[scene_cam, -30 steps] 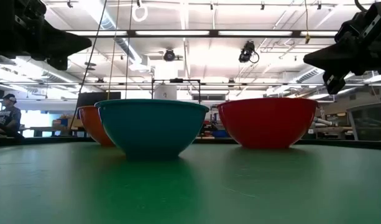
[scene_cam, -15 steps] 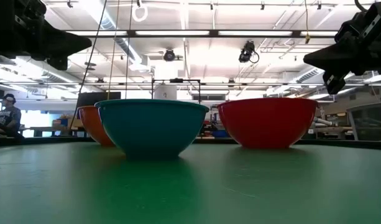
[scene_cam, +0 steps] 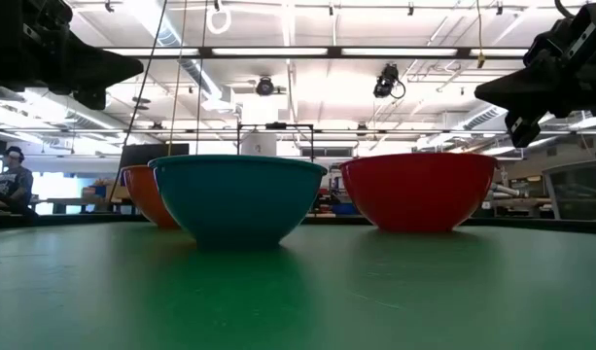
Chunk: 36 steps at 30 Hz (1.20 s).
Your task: Nest bowls inside each other
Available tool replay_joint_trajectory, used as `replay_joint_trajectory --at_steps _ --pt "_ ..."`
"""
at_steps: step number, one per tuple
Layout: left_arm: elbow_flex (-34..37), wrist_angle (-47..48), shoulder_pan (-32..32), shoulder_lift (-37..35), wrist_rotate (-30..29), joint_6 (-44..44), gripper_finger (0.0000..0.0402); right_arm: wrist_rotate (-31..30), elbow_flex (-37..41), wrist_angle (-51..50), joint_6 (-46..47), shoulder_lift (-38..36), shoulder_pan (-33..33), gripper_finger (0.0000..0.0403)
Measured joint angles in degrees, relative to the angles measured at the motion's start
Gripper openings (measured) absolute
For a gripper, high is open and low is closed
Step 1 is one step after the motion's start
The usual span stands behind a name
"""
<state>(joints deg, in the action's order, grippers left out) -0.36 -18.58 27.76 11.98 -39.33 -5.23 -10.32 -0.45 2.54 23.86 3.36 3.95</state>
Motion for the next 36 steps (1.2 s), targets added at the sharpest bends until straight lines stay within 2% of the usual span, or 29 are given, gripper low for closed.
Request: replay_joint_trajectory --at_steps 4,7,11,14,16,19,21,24,26,29,31,36 --pt "0.00 -0.06 0.00 0.00 -0.02 -0.81 0.0023 -0.01 0.00 -0.01 0.00 0.00 0.00 0.0023" --pt "0.00 -1.89 -0.06 -0.04 -0.02 -8.42 0.0023 0.00 0.00 -0.01 0.00 0.00 0.00 0.0023" --pt "-0.01 -1.70 -0.06 0.01 -0.02 -11.78 0.0023 0.00 0.00 0.01 0.00 0.02 0.00 0.0023" --pt "-0.02 -2.66 -0.06 -0.01 -0.04 -18.96 0.0023 -0.10 0.00 0.05 -0.08 0.02 0.00 0.0023" --pt "-0.02 -3.32 -0.06 -0.01 0.00 -25.44 0.0023 -2.40 0.00 0.74 -1.99 0.01 -0.01 0.0023" --pt "-0.02 -4.80 -0.06 0.01 0.00 -35.40 0.0023 -9.28 0.00 4.27 -4.16 0.00 -0.04 0.0022" --pt "-0.02 -4.85 -0.06 -0.04 -0.01 -38.78 0.0023 -12.95 0.02 6.78 -4.32 0.02 -0.04 0.0023" --pt "-0.02 -4.98 -0.06 0.01 0.15 -37.70 0.0023 -20.18 0.01 12.86 -7.69 0.17 -0.22 0.0023" --pt "-0.02 -5.90 -0.06 0.01 1.23 -32.26 0.0023 -24.46 -0.05 17.05 -10.36 0.74 -1.09 0.0022" --pt "-0.02 -8.94 -0.75 -0.01 -0.18 -23.31 0.0023 -20.24 -1.90 16.70 -9.96 3.41 -2.98 0.0024" --pt "-0.02 -10.61 -1.83 -0.04 -2.79 -20.48 0.0023 -17.81 -3.12 16.25 -7.87 6.85 -3.97 0.0029" --pt "-0.02 -9.32 -6.61 1.05 -6.07 -13.54 0.0023 -17.88 -8.01 14.98 -7.77 19.58 -6.22 0.0063"
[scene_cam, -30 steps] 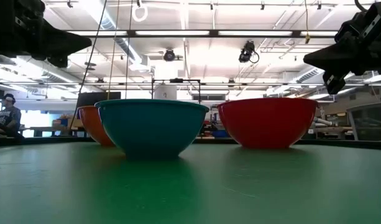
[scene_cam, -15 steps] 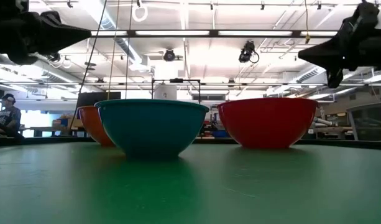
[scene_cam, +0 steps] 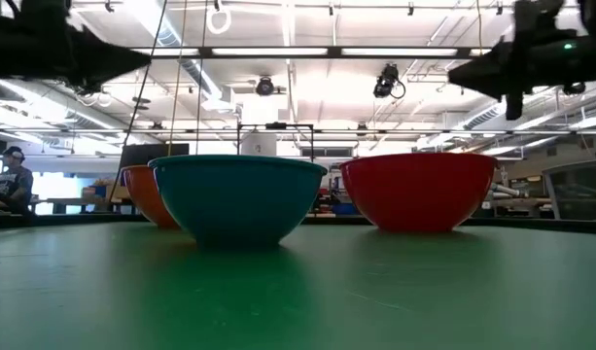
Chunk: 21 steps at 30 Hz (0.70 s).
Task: Nest bowls inside each other
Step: Stack the orange bowl on top of the red bowl
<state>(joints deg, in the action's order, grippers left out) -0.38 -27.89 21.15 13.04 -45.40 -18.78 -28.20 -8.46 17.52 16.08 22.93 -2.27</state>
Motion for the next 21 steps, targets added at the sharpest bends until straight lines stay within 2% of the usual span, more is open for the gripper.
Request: replay_joint_trajectory --at_steps 4,8,12,17,21 --pt "-0.21 3.59 -4.30 3.84 0.00 5.57 0.0023 -0.05 -5.12 -1.67 -2.58 10.98 -2.20 0.0107" --pt "-4.72 15.93 -8.57 9.49 0.02 13.77 0.0036 1.67 -10.80 -1.75 -6.74 19.98 -4.56 0.0156" --pt "-10.02 25.41 -10.95 16.41 0.15 16.89 0.0084 5.30 -17.06 -3.16 -11.80 27.78 -6.40 0.0199" --pt "-16.18 25.73 -11.95 22.47 0.03 12.70 0.0155 5.80 -25.87 -3.82 -19.43 40.19 -6.96 0.0241" --pt "-20.32 25.88 -12.44 24.98 0.01 12.60 0.0186 6.59 -34.42 -4.44 -25.57 52.27 -7.08 0.0257"
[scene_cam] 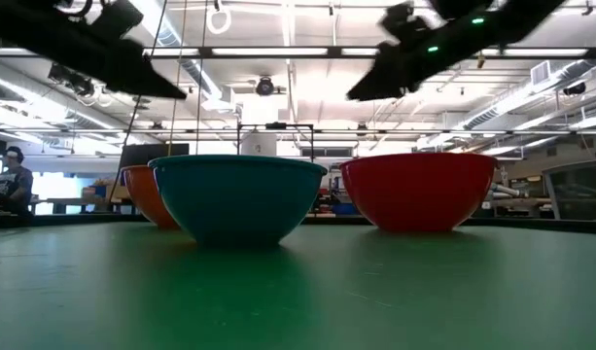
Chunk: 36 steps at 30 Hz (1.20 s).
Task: Nest bowls inside each other
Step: Stack the orange bowl on top of the red bowl
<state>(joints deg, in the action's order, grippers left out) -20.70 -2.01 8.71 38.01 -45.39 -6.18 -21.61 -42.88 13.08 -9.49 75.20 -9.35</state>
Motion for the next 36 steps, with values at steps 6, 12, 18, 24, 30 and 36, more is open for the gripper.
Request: replay_joint_trajectory --at_steps 6,12,18,24,30,36 --pt "-0.73 1.15 0.13 1.80 0.02 0.87 0.0194 5.09 -12.91 -0.33 -6.70 17.12 -0.47 0.0257" --pt "-0.73 1.88 0.09 2.52 -0.34 2.42 0.0194 9.09 -28.84 -5.02 -14.28 31.47 0.14 0.0254" --pt "-0.73 1.87 0.07 2.50 -4.87 10.14 0.0194 9.88 -45.32 -15.70 -17.15 44.17 0.92 0.0254" --pt "-0.73 1.92 0.09 2.50 -5.63 15.00 0.0194 10.99 -56.85 -23.07 -17.80 52.04 1.12 0.0254" --pt "-0.73 1.54 0.09 2.50 -6.49 18.06 0.0194 11.94 -64.75 -25.59 -17.74 57.52 0.64 0.0253" --pt "-0.73 -0.08 0.09 2.50 -6.56 19.11 0.0194 14.23 -71.37 -31.71 -15.83 63.38 -0.99 0.0236"
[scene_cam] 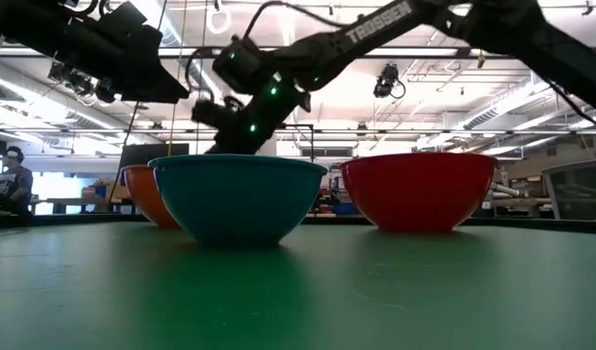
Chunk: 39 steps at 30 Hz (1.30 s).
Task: Nest bowls inside each other
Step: Stack the orange bowl on top of the red bowl
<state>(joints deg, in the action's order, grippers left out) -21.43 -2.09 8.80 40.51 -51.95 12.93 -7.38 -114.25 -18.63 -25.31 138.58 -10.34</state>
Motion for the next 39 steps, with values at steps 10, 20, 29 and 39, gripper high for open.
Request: replay_joint_trajectory --at_steps 10,20,29,39 --pt "-0.02 -3.49 0.00 0.00 -0.14 -0.55 0.0194 0.06 -1.34 -6.53 1.13 1.48 -0.66 0.0065" --pt "-0.02 -8.00 0.00 -0.04 -2.22 -4.60 0.0194 -7.23 -1.19 -12.58 1.87 -9.92 0.15 0.0016" --pt "-0.02 -17.44 0.04 -0.02 -1.77 -10.77 0.0194 -8.05 5.01 -29.83 12.87 -29.58 -2.38 0.0015" --pt "-0.05 -22.44 -0.92 -0.04 2.79 -16.99 0.0194 -14.28 31.40 -31.36 27.65 -52.82 -0.63 0.0015"
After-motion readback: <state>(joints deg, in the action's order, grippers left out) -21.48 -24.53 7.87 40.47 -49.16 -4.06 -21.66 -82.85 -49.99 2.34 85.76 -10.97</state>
